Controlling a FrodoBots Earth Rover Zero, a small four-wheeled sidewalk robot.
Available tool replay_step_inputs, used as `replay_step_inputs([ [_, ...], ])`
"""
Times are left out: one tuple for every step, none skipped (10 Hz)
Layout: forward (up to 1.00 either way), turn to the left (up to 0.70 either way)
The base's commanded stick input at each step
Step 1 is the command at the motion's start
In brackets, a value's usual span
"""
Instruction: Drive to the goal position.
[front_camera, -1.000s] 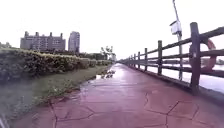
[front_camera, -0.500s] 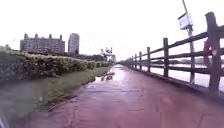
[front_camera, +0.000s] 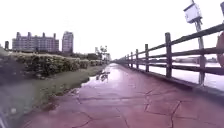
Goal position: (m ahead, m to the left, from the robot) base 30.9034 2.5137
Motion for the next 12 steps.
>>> replay_step_inputs([
  [1.00,-0.01],
  [1.00,-0.01],
  [1.00,-0.01],
  [1.00,-0.01],
  [1.00,-0.01],
  [1.00,-0.01],
  [1.00,-0.01],
  [1.00,-0.01],
  [1.00,-0.01],
  [1.00,-0.01],
  [1.00,-0.01],
  [1.00,-0.01],
])
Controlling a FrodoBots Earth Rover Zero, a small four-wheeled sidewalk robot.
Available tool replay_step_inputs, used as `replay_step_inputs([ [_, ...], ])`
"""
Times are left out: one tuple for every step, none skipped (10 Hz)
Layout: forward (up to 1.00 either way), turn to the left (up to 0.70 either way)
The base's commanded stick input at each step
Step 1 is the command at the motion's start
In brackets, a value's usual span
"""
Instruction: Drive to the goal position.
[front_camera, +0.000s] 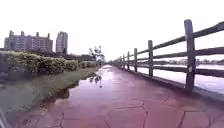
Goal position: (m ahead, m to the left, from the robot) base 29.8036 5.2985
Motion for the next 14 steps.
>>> replay_step_inputs([
  [1.00,-0.01],
  [1.00,-0.01],
  [1.00,-0.01],
  [1.00,0.06],
  [1.00,0.27],
  [1.00,0.39],
  [1.00,0.18],
  [1.00,-0.01],
  [1.00,-0.01],
  [1.00,-0.01],
  [1.00,-0.01],
  [1.00,-0.01],
  [1.00,-0.01],
  [1.00,-0.01],
])
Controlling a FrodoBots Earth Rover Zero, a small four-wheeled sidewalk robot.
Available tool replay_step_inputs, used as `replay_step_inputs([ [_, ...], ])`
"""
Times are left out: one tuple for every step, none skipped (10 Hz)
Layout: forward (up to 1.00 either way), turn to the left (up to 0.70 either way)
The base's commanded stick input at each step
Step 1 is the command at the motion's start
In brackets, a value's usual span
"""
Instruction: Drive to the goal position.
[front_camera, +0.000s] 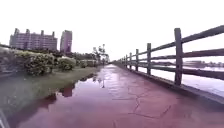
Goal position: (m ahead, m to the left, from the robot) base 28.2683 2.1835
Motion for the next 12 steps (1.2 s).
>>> replay_step_inputs([
  [1.00,-0.01],
  [1.00,-0.01],
  [1.00,-0.01],
  [1.00,-0.01],
  [1.00,-0.01],
  [1.00,-0.01],
  [1.00,-0.01],
  [1.00,-0.01],
  [1.00,-0.01],
  [1.00,-0.01],
  [1.00,-0.01],
  [1.00,-0.01],
])
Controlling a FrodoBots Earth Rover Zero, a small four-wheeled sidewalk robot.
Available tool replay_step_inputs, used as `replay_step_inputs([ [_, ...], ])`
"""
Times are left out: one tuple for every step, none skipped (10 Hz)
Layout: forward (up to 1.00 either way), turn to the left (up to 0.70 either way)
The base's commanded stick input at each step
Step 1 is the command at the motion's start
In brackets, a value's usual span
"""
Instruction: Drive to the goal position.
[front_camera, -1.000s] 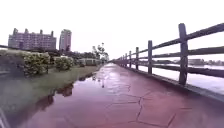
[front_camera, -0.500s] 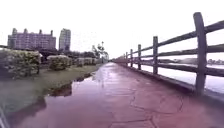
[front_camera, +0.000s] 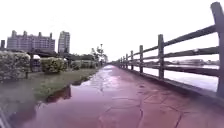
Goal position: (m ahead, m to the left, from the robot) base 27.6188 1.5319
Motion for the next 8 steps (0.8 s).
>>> replay_step_inputs([
  [1.00,-0.01],
  [1.00,-0.01],
  [1.00,-0.01],
  [1.00,-0.01],
  [1.00,-0.01],
  [1.00,-0.01],
  [1.00,-0.01],
  [1.00,-0.01],
])
